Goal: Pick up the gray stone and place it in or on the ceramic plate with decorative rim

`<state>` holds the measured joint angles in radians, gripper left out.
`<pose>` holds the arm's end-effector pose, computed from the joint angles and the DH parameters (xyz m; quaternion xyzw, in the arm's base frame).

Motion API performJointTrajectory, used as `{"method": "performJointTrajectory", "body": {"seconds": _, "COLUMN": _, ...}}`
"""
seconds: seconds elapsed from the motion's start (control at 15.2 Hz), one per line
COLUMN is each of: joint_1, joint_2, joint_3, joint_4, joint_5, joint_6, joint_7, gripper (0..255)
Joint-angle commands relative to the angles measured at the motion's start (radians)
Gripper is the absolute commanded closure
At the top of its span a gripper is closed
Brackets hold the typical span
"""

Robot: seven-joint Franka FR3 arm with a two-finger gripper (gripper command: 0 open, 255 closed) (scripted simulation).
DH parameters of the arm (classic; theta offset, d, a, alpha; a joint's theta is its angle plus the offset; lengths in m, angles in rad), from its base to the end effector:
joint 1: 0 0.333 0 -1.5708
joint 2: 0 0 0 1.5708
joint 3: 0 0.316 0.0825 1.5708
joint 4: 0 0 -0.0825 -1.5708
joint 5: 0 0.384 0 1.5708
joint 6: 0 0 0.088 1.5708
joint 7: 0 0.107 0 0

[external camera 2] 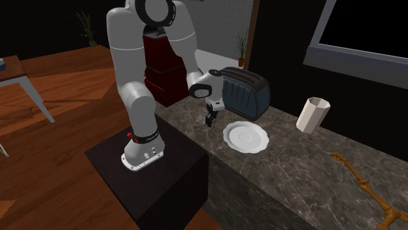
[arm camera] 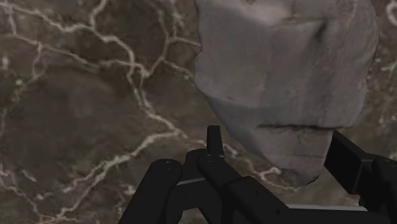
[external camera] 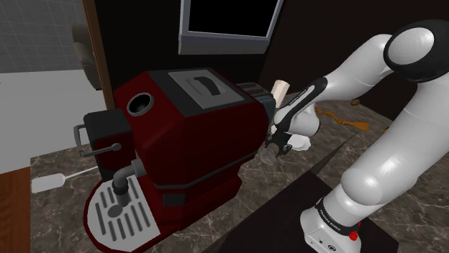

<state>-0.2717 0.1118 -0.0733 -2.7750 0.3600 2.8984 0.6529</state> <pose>0.3496 -0.1491 0.1804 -0.7812 0.6230 -0.0003 0.0407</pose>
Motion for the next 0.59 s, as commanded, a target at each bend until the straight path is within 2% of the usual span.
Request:
{"method": "performJointTrajectory", "body": {"seconds": 0.0, "joint_1": 0.002, "joint_2": 0.004, "joint_3": 0.002, "joint_4": 0.002, "joint_5": -0.001, "joint_6": 0.001, "joint_7": 0.000, "gripper": 255}}
{"method": "performJointTrajectory", "body": {"seconds": 0.07, "joint_1": 0.001, "joint_2": 0.003, "joint_3": 0.001, "joint_4": 0.001, "joint_5": -0.001, "joint_6": 0.001, "joint_7": -0.002, "gripper": 255}}
{"method": "performJointTrajectory", "body": {"seconds": 0.53, "joint_1": 0.009, "joint_2": -0.133, "joint_3": -0.040, "joint_4": -0.018, "joint_5": -0.144, "joint_6": -0.111, "joint_7": 0.110, "gripper": 255}}
